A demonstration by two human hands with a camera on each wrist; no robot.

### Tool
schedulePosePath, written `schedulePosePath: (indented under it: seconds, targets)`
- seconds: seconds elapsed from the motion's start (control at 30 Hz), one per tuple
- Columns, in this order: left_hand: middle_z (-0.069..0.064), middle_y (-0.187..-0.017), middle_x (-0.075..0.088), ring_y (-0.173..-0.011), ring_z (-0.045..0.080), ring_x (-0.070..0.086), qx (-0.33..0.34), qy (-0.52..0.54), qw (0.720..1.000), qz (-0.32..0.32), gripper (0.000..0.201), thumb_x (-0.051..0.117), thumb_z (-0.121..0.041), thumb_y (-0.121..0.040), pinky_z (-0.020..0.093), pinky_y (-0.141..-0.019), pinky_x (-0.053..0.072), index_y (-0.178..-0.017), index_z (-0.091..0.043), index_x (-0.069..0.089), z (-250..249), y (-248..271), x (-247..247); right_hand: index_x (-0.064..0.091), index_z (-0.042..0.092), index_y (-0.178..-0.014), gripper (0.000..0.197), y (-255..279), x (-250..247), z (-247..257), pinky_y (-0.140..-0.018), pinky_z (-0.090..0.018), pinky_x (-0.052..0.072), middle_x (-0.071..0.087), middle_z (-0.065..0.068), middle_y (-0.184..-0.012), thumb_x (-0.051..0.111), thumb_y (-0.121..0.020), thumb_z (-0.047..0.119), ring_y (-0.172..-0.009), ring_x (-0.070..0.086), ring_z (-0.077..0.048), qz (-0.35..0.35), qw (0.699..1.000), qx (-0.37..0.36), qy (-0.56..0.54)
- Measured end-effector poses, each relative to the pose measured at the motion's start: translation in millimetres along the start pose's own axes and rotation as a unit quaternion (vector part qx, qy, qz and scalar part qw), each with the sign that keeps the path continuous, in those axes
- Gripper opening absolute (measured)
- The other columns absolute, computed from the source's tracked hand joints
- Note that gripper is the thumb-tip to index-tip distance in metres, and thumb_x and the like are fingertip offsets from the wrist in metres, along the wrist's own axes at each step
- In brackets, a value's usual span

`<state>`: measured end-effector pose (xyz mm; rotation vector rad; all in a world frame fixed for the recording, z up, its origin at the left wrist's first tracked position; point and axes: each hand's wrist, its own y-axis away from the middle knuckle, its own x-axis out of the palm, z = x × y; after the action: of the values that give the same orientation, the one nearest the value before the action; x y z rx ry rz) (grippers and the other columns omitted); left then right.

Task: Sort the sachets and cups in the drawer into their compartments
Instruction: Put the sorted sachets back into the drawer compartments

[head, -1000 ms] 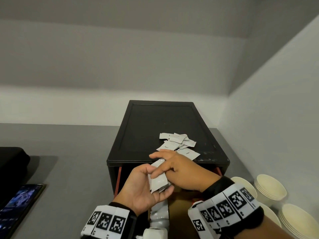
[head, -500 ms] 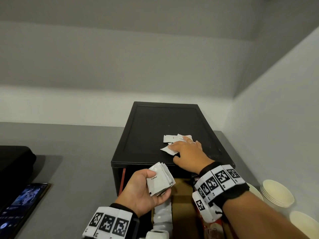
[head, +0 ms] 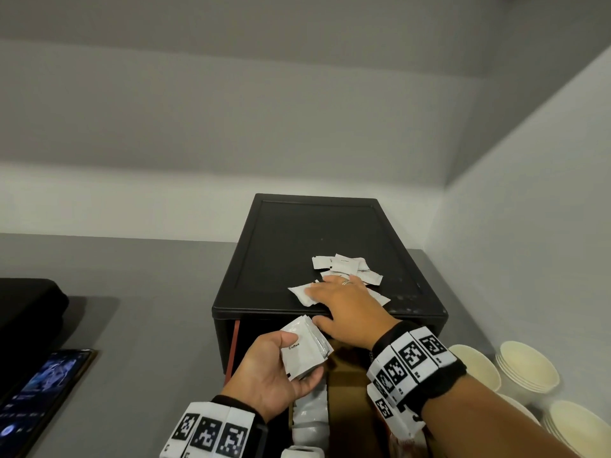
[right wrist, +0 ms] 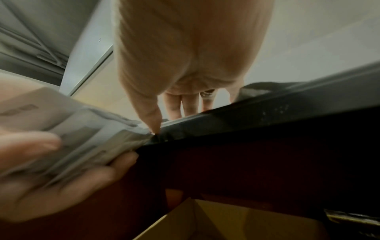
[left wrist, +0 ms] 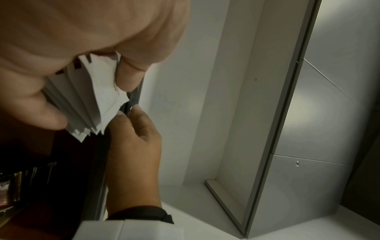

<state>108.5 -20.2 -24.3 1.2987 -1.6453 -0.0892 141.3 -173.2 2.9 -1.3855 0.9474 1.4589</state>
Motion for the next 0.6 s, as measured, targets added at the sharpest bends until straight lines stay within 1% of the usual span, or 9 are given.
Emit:
schedulePosePath:
  seconds: [0.1, 0.2, 0.27, 0.33, 0.4, 0.47, 0.5, 0.53, 0.6]
  targets:
    - [0.022, -0.104, 0.062, -0.087, 0.034, 0.057, 0.008, 0.011, 1.000, -0.011, 0.028, 0.041, -0.008, -0.089, 0.044, -0.071, 0.046, -0.114, -0.002, 0.054, 0.9, 0.5, -3.8, 0.060, 0.018, -0.115, 0.027, 1.3, 2.0, 2.5, -0.105, -0.034, 0.031, 0.060, 0.001, -0.118, 0.047, -0.095, 0.032, -0.116, 0.048, -0.019, -0.069, 0.997, -0.018, 0.021]
    - [0.022, -0.103, 0.061, -0.086, 0.034, 0.057, 0.024, 0.027, 0.999, -0.017, 0.031, 0.042, -0.012, -0.089, 0.044, -0.072, 0.046, -0.116, -0.003, 0.054, 1.6, 1.2, -8.4, 0.061, 0.018, -0.104, 0.024, 10.0, 3.0, 10.7, -0.086, -0.027, 0.038, 0.063, 0.001, -0.101, 0.039, -0.099, 0.027, -0.099, 0.053, -0.018, -0.119, 0.993, -0.007, -0.012]
    - [0.020, -0.096, 0.063, -0.083, 0.032, 0.057, 0.032, 0.033, 0.999, -0.014, 0.029, 0.043, -0.020, -0.089, 0.042, -0.073, 0.045, -0.110, -0.004, 0.057, 2.5, 2.3, -9.2, 0.061, 0.019, -0.097, 0.019, 18.9, 1.5, 19.7, -0.077, -0.023, 0.041, 0.062, 0.004, -0.090, 0.043, -0.098, 0.024, -0.087, 0.054, -0.013, -0.161, 0.977, 0.039, -0.135]
    - [0.017, -0.086, 0.065, -0.080, 0.029, 0.057, 0.042, 0.043, 0.998, -0.003, 0.034, 0.042, -0.034, -0.091, 0.039, -0.073, 0.044, -0.100, -0.008, 0.062, 3.6, 3.8, -8.2, 0.059, 0.022, -0.086, 0.013, 27.9, -0.2, 29.7, -0.069, -0.017, 0.043, 0.059, 0.008, -0.077, 0.050, -0.095, 0.020, -0.073, 0.053, -0.006, -0.193, 0.936, 0.087, -0.282]
    - [0.015, -0.081, 0.068, -0.079, 0.027, 0.058, 0.056, 0.045, 0.997, 0.010, 0.049, 0.040, -0.052, -0.091, 0.037, -0.072, 0.044, -0.093, -0.011, 0.067, 5.3, 4.1, -6.7, 0.057, 0.028, -0.077, 0.019, 33.4, -0.7, 38.8, -0.069, -0.019, 0.048, 0.059, 0.010, -0.073, 0.054, -0.092, 0.017, -0.066, 0.055, -0.004, -0.180, 0.901, 0.121, -0.376]
    - [0.014, -0.083, 0.070, -0.080, 0.027, 0.059, 0.071, 0.037, 0.997, 0.022, 0.059, 0.041, -0.064, -0.086, 0.037, -0.073, 0.045, -0.093, -0.012, 0.069, 6.9, 5.0, -4.4, 0.058, 0.028, -0.073, 0.022, 35.9, 2.1, 45.5, -0.068, -0.021, 0.051, 0.062, 0.007, -0.070, 0.055, -0.089, 0.014, -0.058, 0.055, -0.003, -0.144, 0.895, 0.139, -0.398]
    - [0.014, -0.085, 0.070, -0.081, 0.027, 0.061, 0.073, 0.033, 0.996, 0.027, 0.059, 0.044, -0.064, -0.085, 0.038, -0.074, 0.046, -0.095, -0.012, 0.069, 7.8, 5.8, -2.7, 0.060, 0.025, -0.073, 0.020, 36.5, 4.0, 48.4, -0.065, -0.019, 0.050, 0.061, 0.006, -0.067, 0.055, -0.088, 0.014, -0.054, 0.054, -0.002, -0.131, 0.901, 0.142, -0.388]
    - [0.014, -0.086, 0.070, -0.081, 0.027, 0.062, 0.073, 0.030, 0.996, 0.030, 0.053, 0.048, -0.058, -0.086, 0.039, -0.075, 0.047, -0.098, -0.011, 0.068, 8.7, 6.8, -0.9, 0.061, 0.023, -0.075, 0.017, 37.1, 5.7, 50.7, -0.061, -0.014, 0.047, 0.060, 0.007, -0.064, 0.056, -0.088, 0.015, -0.052, 0.052, 0.000, -0.124, 0.908, 0.141, -0.375]
    - [0.015, -0.086, 0.070, -0.080, 0.027, 0.063, 0.075, 0.020, 0.997, 0.018, 0.030, 0.055, -0.032, -0.090, 0.039, -0.076, 0.048, -0.105, -0.007, 0.064, 10.3, 8.2, 2.3, 0.062, 0.022, -0.077, 0.013, 38.9, 6.2, 51.3, -0.058, -0.010, 0.042, 0.057, 0.009, -0.065, 0.056, -0.089, 0.020, -0.057, 0.053, 0.002, -0.138, 0.919, 0.129, -0.347]
